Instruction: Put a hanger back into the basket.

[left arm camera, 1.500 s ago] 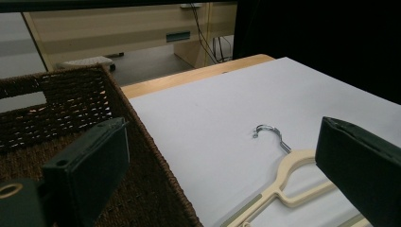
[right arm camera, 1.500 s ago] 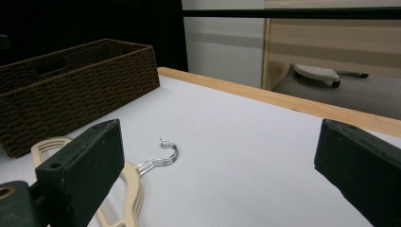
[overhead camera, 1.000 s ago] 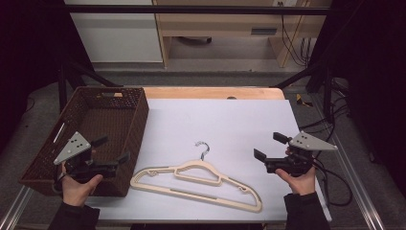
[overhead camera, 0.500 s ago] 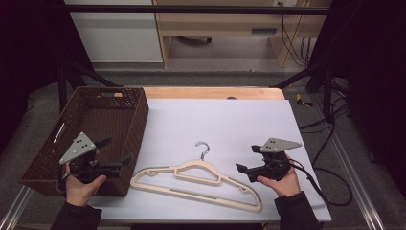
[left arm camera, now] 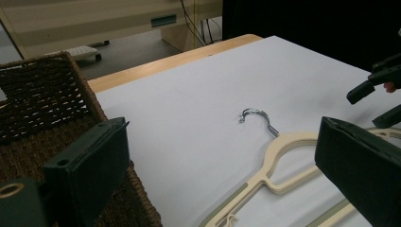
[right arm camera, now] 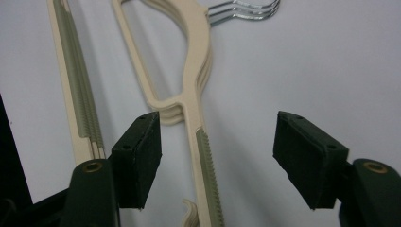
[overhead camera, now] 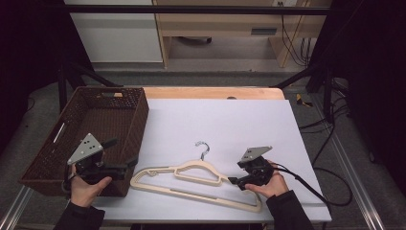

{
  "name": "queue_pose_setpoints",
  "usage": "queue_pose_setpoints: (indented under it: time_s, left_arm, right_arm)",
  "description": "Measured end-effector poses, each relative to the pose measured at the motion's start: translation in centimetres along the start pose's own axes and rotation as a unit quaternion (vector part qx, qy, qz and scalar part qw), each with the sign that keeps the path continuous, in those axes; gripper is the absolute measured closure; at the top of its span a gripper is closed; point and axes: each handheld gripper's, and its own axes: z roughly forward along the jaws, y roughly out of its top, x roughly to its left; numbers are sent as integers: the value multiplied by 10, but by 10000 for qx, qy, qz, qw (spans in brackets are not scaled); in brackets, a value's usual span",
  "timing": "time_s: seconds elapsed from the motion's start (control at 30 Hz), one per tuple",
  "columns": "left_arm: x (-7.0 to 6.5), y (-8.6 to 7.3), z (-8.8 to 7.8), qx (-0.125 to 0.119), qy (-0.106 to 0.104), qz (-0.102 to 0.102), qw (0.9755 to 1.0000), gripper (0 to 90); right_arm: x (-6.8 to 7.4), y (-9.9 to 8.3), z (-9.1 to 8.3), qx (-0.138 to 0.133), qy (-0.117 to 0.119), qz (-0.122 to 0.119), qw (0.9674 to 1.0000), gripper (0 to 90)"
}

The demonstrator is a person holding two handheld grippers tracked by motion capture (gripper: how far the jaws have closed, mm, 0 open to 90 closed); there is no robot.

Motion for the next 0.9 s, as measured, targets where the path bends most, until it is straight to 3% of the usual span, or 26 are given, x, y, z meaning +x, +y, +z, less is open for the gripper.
queue_pose_setpoints:
  time_s: [0.07,0.3,0.47,0.8,0.9]
  left_arm:
    - [-1,0,1,18,-22,8,10000,35]
    - [-5,-1,5,57,-69,37,10000,36]
    - [-8,-1,9,123,-132,83,9998,36]
    - [-12,-1,14,201,-187,157,9995,37]
    - [-14,-2,16,229,-202,172,9994,37]
  right_arm:
    - [0,-1,5,158,62,-110,9998,358]
    - [1,-4,17,461,237,-143,9986,454]
    - [-1,-6,25,787,278,-339,9959,589]
    - [-2,-8,28,843,481,-489,9941,751]
    - [-2,-8,27,826,401,-533,9943,775]
